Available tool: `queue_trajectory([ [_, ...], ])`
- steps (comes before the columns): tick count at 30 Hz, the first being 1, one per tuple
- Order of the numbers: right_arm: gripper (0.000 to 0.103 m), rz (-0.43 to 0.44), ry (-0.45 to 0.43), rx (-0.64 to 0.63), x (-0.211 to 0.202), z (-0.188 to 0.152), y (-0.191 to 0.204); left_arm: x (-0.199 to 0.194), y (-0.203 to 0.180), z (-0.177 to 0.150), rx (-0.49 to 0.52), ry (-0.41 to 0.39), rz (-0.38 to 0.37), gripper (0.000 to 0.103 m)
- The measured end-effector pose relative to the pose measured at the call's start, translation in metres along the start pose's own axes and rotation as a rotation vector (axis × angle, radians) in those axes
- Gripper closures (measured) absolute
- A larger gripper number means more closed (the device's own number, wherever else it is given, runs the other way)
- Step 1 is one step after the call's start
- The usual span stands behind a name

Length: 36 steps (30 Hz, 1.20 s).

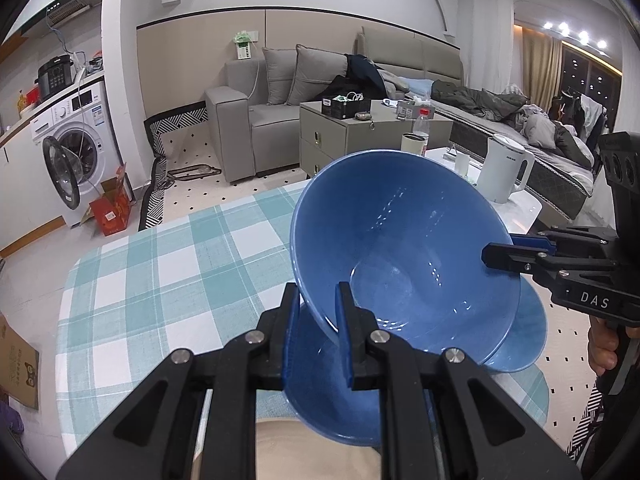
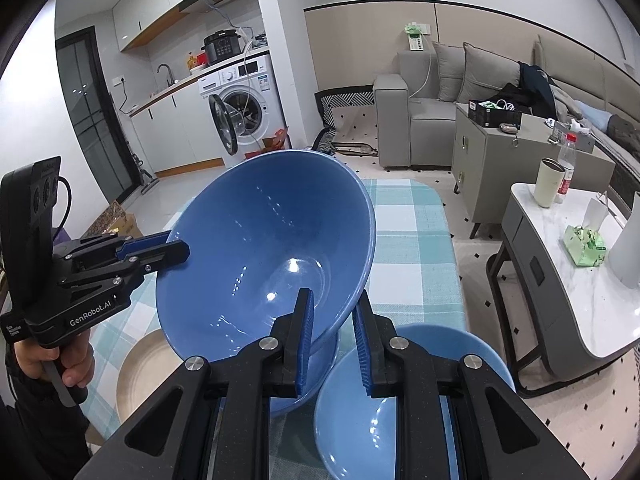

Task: Organize plates and bowls
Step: 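Lift the blue bowl with both grippers and carry it over another blue bowl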

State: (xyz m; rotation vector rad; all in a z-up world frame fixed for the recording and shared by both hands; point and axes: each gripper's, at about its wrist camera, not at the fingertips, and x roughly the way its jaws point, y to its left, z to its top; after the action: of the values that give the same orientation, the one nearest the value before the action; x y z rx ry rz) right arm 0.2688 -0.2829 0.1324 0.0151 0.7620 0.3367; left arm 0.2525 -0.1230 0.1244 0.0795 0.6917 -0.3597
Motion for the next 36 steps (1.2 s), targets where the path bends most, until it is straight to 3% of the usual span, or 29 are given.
queue_trajectory([
  [36,0.082,0.01,0.13,-0.038,0.04,-0.035,0.027,0.018,0.014,-0.047,-0.024,0.102,0.032,0.087],
])
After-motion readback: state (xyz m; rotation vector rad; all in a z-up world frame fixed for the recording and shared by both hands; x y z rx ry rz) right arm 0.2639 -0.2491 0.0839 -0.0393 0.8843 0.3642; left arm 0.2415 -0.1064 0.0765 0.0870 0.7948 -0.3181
